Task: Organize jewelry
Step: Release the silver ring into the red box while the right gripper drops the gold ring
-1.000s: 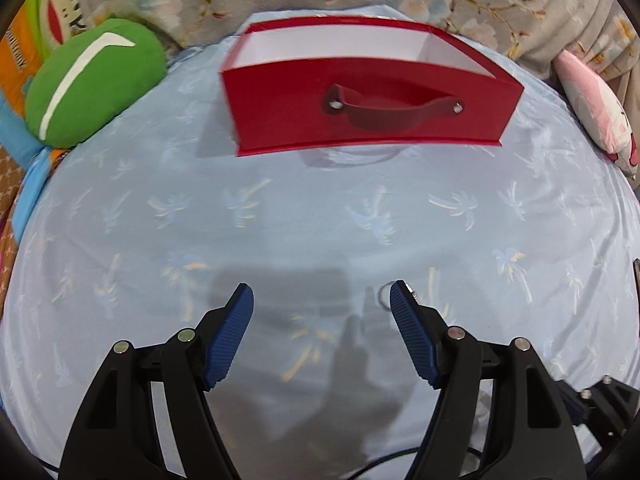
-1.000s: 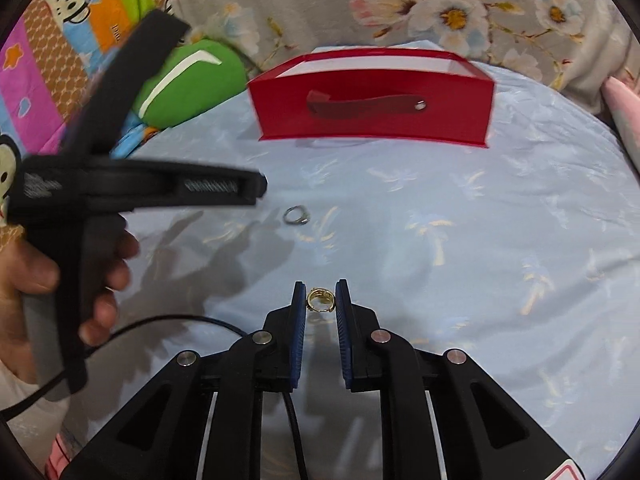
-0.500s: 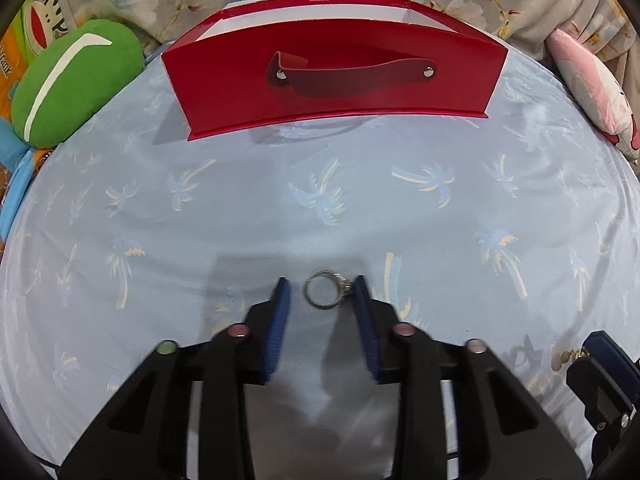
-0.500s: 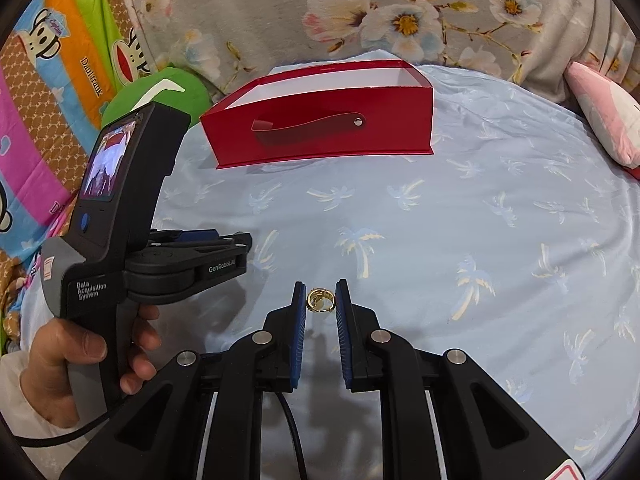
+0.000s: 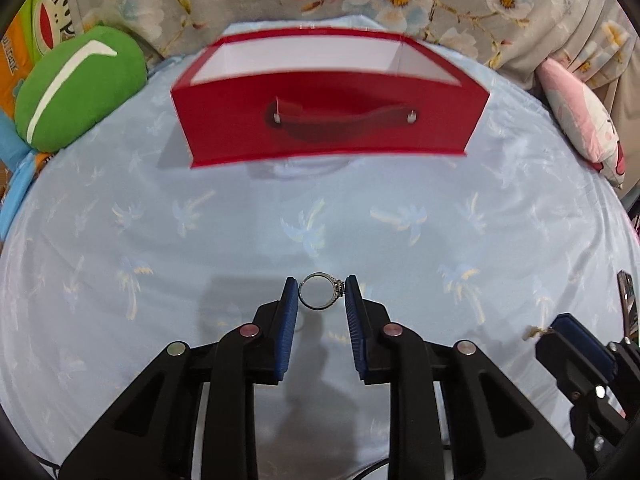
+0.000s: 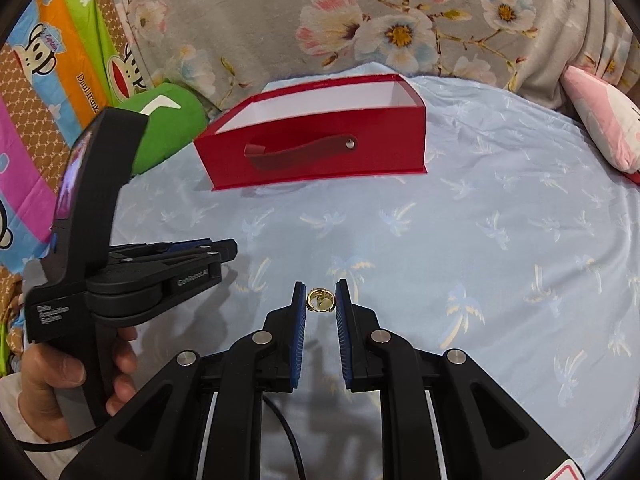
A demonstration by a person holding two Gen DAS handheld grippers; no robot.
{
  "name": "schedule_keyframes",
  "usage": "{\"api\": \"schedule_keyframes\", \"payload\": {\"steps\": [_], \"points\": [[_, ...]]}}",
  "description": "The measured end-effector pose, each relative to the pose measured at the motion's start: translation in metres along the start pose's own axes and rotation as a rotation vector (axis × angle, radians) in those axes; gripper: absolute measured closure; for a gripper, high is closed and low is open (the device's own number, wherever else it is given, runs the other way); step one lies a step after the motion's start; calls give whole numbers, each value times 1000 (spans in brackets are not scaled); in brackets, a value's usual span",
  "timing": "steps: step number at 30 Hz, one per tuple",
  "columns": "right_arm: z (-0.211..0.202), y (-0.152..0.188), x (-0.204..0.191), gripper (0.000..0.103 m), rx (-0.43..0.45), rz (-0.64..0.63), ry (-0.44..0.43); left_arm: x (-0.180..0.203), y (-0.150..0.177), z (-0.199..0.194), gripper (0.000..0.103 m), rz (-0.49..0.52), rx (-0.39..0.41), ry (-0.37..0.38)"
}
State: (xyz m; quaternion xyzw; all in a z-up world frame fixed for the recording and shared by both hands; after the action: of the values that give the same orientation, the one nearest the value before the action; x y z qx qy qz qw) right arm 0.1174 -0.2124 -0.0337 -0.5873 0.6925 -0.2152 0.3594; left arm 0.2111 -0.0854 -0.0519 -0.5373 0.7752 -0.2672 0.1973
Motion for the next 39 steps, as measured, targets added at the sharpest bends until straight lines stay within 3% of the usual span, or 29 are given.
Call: {"api": "schedule_keyframes", "payload": {"steps": [6, 14, 26, 32, 39], "points": [[8, -49, -10, 89, 65, -39, -19, -9, -48, -23, 80, 4, 92, -26], [35, -142, -15, 89, 140, -58, -48, -33, -129, -35, 80, 12, 203, -103], [118, -261, -18, 89, 190, -85, -58, -68, -235, -4, 80, 3, 284, -214], [163, -289, -21, 89, 168, -87, -50, -73, -267, 29, 80, -1, 286, -238], [205, -294, -15, 89, 129, -75, -28, -82, -290, 62, 80, -15, 278, -255]]}}
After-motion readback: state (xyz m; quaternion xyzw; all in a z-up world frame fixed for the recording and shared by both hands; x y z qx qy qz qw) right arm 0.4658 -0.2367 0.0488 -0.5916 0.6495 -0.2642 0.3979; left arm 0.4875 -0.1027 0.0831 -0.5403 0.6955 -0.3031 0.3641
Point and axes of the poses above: each gripper's, at about its wrist camera, not at the fingertips, and z roughly the way its jaws point, x to its right, y to its underside, the point moved 6 cm from there along z, roughly the way its jaws point, and after that the axes turned 5 degrees about z, right-handed, at the moved point
